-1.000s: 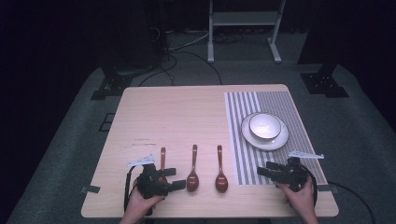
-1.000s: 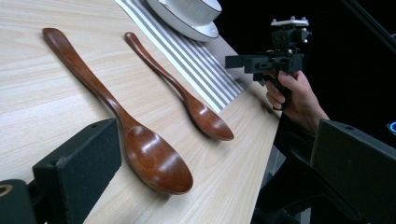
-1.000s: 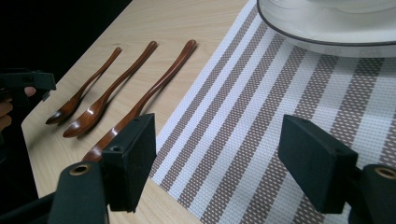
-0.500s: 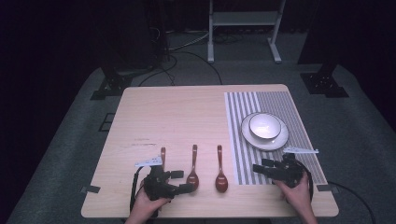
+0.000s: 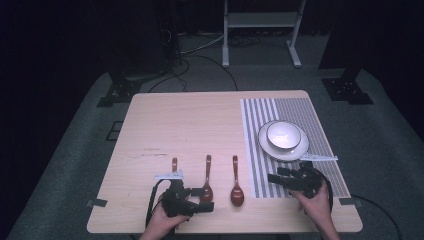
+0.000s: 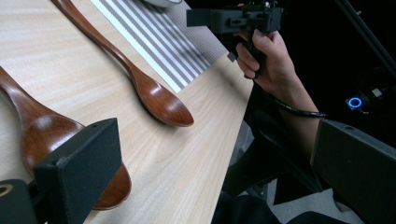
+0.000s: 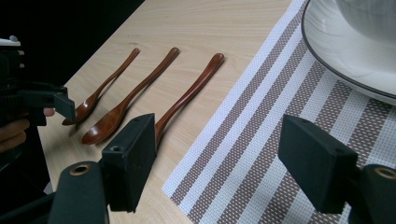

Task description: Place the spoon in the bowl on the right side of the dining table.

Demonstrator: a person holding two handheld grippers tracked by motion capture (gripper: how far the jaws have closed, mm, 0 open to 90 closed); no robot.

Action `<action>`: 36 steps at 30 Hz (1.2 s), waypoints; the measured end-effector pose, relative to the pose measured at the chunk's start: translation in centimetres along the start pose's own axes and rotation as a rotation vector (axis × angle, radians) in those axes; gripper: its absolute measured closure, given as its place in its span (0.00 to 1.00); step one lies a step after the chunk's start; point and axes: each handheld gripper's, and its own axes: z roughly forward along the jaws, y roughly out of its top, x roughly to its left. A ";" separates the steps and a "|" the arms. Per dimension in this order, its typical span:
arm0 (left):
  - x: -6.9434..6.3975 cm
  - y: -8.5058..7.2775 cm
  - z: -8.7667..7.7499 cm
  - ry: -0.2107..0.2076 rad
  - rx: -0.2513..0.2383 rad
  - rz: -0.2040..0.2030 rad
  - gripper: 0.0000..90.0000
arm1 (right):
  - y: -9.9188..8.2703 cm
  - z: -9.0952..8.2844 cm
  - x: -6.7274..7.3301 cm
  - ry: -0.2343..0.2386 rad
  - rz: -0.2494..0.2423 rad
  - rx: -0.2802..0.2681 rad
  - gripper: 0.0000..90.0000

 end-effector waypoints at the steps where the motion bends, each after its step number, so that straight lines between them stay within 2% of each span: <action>1: 0.1 0.0 0.1 0.000 0.009 -0.001 0.01 | 0.0 0.0 0.0 0.000 0.001 0.000 0.30; 11: 0.3 -0.5 1.0 -0.009 0.058 -0.017 0.01 | 0.0 0.1 0.3 0.005 -0.004 0.003 0.30; 16: 0.7 -0.8 1.5 0.011 0.104 -0.025 0.01 | 0.2 0.3 0.5 0.011 -0.010 0.004 0.30; 17: 1.0 -1.1 1.9 0.036 0.129 -0.030 0.01 | 0.4 0.5 0.8 0.018 -0.018 0.005 0.30; 20: 1.1 -1.1 2.0 0.039 0.138 -0.035 0.01 | 0.8 0.9 1.2 0.029 -0.027 0.010 0.30; 23: 1.1 -1.1 2.0 0.052 0.132 -0.032 0.01 | 1.4 1.5 1.9 0.045 -0.047 0.021 0.30; 31: 1.3 -1.1 1.9 0.042 0.129 -0.030 0.01 | 3.4 4.5 4.0 0.079 -0.105 0.088 0.30; 36: 1.3 -1.1 1.9 0.042 0.132 -0.028 0.01 | 4.6 6.4 4.9 0.100 -0.115 0.130 0.30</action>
